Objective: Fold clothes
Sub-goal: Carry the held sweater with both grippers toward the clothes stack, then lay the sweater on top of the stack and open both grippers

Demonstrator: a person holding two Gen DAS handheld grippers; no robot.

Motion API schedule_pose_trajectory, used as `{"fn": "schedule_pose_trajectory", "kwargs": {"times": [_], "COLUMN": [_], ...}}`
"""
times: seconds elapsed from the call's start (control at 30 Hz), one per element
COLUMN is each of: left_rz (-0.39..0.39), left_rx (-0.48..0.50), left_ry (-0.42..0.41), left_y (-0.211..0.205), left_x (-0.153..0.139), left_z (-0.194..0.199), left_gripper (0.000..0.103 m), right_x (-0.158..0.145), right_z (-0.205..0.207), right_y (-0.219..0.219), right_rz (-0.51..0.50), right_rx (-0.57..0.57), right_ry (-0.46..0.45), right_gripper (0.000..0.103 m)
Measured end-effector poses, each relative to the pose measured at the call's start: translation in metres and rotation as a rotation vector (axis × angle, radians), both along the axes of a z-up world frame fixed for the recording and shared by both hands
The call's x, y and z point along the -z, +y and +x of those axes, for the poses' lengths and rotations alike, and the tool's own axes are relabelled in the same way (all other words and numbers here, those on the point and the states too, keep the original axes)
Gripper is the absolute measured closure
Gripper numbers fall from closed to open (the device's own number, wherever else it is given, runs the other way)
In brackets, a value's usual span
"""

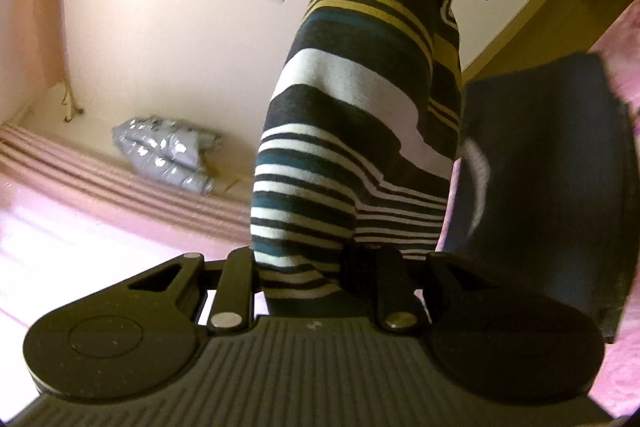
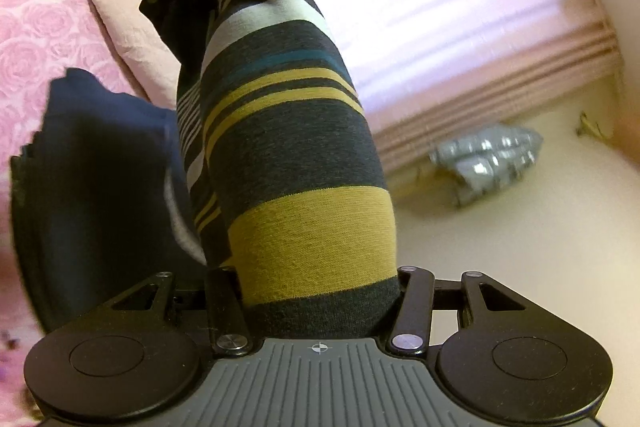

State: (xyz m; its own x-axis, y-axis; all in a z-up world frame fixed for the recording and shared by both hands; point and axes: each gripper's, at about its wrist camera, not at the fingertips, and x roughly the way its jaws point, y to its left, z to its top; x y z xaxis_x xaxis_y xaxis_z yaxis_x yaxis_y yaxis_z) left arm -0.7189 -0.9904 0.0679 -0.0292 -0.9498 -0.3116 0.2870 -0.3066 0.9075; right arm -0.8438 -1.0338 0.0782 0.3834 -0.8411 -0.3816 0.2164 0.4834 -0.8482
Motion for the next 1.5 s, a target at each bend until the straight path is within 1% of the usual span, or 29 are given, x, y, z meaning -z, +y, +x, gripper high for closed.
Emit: {"fn": "schedule_pose_trajectory", "kwargs": {"times": [0.07,0.1,0.13,0.2,0.23,0.27,0.33,0.37,0.43,0.47,0.57,0.6,0.63,0.7,0.73,0.8,0.83,0.9,0.97,1.03,1.07,1.17,1.23,1.3,1.33,1.4,1.47,1.5], "left_rz": [0.019,0.069,0.122,0.238,0.287,0.318,0.283,0.272,0.280,0.277,0.271,0.268,0.266,0.260,0.259,0.255,0.237,0.176,0.139,0.166,0.180,0.221,0.242,0.228,0.223,0.223,0.223,0.223], "left_rx": [-0.043,-0.072,-0.097,-0.125,-0.134,-0.142,-0.153,-0.159,-0.166,-0.161,-0.152,-0.147,-0.142,-0.132,-0.125,-0.102,-0.094,-0.078,-0.072,-0.066,-0.063,-0.055,-0.048,-0.042,-0.044,-0.060,-0.077,-0.086], "left_ry": [-0.021,-0.028,-0.039,-0.086,-0.111,-0.128,-0.123,-0.114,-0.071,-0.073,-0.070,-0.066,-0.063,-0.056,-0.058,-0.086,-0.091,-0.092,-0.090,-0.108,-0.117,-0.143,-0.161,-0.172,-0.170,-0.145,-0.120,-0.108], "left_y": [-0.011,-0.015,-0.018,-0.016,-0.014,-0.012,-0.003,0.000,0.000,0.001,0.007,0.009,0.011,0.015,0.015,0.007,0.003,-0.008,-0.013,-0.006,-0.003,0.007,0.015,0.025,0.030,0.040,0.049,0.054], "left_x": [0.019,0.036,0.054,0.097,0.120,0.137,0.149,0.153,0.151,0.149,0.136,0.132,0.128,0.121,0.118,0.114,0.109,0.096,0.090,0.100,0.104,0.118,0.127,0.132,0.133,0.129,0.126,0.124], "left_z": [-0.002,-0.001,-0.001,-0.004,-0.008,-0.011,-0.012,-0.011,-0.003,-0.002,0.000,-0.001,-0.002,-0.003,-0.004,-0.007,-0.011,-0.011,-0.008,-0.011,-0.012,-0.015,-0.017,-0.016,-0.015,-0.012,-0.008,-0.006], "left_gripper": [0.082,0.082,0.082,0.081,0.081,0.082,0.083,0.083,0.082,0.081,0.078,0.075,0.075,0.076,0.080,0.082,0.083,0.083,0.083,0.083,0.083,0.083,0.082,0.082,0.082,0.079,0.075,0.073], "right_x": [0.017,0.029,0.048,0.089,0.109,0.129,0.157,0.160,0.160,0.158,0.152,0.149,0.145,0.145,0.146,0.147,0.148,0.143,0.129,0.112,0.112,0.120,0.137,0.155,0.155,0.152,0.150,0.147], "right_z": [0.000,0.000,0.000,0.002,0.002,0.003,-0.001,-0.004,-0.008,-0.010,-0.014,-0.016,-0.021,-0.026,-0.030,-0.037,-0.041,-0.044,-0.050,-0.058,-0.058,-0.058,-0.059,-0.061,-0.062,-0.066,-0.070,-0.073], "right_y": [-0.016,-0.023,-0.026,-0.031,-0.031,-0.030,-0.020,-0.017,-0.013,-0.012,-0.007,-0.006,-0.005,-0.003,0.001,0.009,0.013,0.012,0.006,-0.001,-0.001,0.004,0.016,0.028,0.031,0.035,0.038,0.042], "right_rz": [-0.014,-0.017,0.006,0.063,0.108,0.156,0.137,0.127,0.120,0.115,0.094,0.095,0.099,0.124,0.142,0.179,0.198,0.198,0.150,0.080,0.076,0.081,0.086,0.092,0.090,0.095,0.115,0.121], "right_rx": [-0.043,-0.065,-0.081,-0.111,-0.123,-0.135,-0.154,-0.156,-0.154,-0.151,-0.140,-0.133,-0.123,-0.099,-0.082,-0.048,-0.030,-0.014,-0.015,-0.016,-0.023,-0.048,-0.054,-0.059,-0.051,-0.022,0.023,0.038], "right_ry": [-0.005,-0.005,0.010,0.046,0.072,0.100,0.128,0.119,0.103,0.113,0.151,0.152,0.146,0.115,0.094,0.050,0.028,0.015,0.009,0.004,0.016,0.060,0.096,0.133,0.134,0.128,0.120,0.113], "right_gripper": [0.054,0.054,0.054,0.054,0.054,0.054,0.048,0.047,0.043,0.041,0.040,0.040,0.040,0.040,0.040,0.051,0.054,0.058,0.059,0.059,0.059,0.059,0.059,0.052,0.047,0.044,0.032,0.032]}}
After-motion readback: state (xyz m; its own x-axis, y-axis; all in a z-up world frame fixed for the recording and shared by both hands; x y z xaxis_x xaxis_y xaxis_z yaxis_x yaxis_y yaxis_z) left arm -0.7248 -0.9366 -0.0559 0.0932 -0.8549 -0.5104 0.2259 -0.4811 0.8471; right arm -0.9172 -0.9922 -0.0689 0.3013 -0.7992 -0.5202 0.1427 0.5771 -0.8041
